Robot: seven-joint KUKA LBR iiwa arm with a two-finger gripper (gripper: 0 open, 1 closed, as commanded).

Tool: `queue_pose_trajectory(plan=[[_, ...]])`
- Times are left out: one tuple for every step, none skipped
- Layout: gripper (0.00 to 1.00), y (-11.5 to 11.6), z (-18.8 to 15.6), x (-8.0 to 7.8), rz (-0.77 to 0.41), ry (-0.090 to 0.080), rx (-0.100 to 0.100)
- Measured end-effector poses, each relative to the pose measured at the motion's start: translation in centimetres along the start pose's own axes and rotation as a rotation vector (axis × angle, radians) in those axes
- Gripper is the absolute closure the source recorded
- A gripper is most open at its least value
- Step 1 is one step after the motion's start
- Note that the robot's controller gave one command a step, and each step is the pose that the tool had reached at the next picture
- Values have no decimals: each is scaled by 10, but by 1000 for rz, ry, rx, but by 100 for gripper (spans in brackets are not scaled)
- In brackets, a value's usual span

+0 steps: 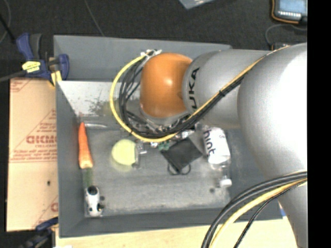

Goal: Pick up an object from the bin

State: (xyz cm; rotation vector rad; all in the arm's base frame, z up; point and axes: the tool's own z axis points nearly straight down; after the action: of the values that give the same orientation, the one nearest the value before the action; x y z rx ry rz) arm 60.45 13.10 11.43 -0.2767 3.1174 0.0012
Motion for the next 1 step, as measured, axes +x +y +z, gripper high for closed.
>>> queue_pose_trajectory(plan=[[0, -12, 31, -1, 166, 6, -2]])
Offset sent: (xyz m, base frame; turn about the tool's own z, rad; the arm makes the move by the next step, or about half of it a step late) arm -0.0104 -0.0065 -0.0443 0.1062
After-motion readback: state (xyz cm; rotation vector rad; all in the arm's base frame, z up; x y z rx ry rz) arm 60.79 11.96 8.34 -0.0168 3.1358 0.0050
